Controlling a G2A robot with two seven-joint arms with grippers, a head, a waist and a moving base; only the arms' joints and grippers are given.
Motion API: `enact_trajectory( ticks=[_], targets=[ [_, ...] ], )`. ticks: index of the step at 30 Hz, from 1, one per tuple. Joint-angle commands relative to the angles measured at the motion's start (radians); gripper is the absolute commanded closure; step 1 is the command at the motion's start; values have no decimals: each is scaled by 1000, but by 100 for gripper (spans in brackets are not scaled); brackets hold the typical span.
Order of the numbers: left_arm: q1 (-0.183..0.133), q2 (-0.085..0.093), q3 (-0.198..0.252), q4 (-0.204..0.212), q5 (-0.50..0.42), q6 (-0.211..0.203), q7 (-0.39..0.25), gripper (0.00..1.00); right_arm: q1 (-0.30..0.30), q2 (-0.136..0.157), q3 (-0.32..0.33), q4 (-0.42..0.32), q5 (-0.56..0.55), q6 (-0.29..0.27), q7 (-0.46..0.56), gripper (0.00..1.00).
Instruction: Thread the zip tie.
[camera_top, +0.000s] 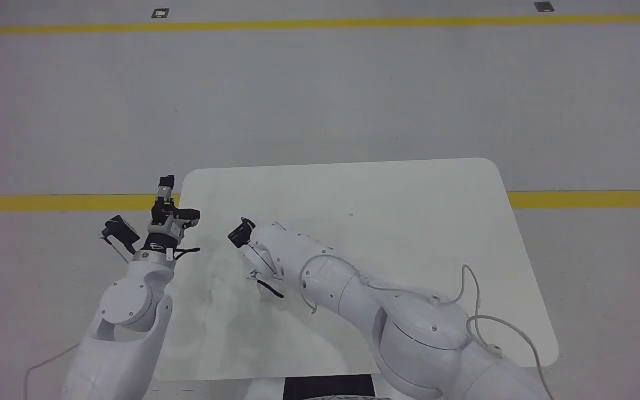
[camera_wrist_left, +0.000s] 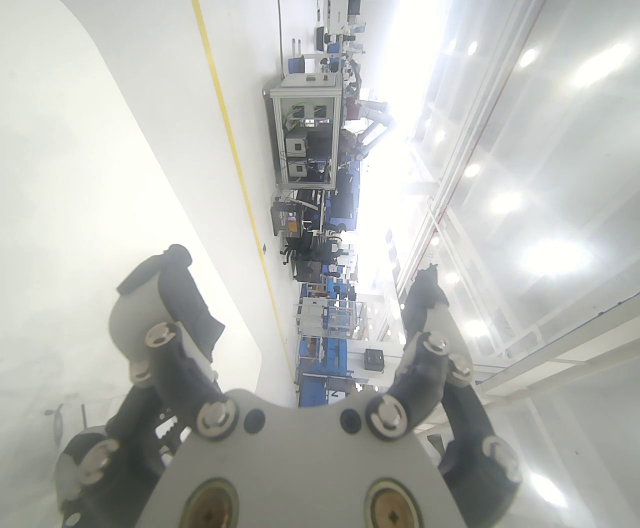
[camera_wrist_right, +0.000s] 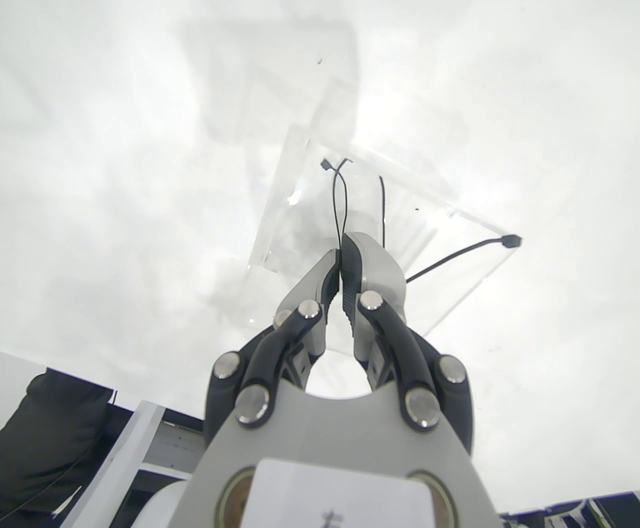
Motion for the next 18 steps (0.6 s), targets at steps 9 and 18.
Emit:
enact_trajectory(
  ticks=[9, 18],
  targets=[
    [0, 0, 0, 0, 0, 0, 0, 0, 6, 0, 0, -6, 1, 13, -3, 100],
    [0, 0, 0, 0, 0, 0, 0, 0, 29, 5, 2, -20, 30, 11, 1, 100]
  ],
)
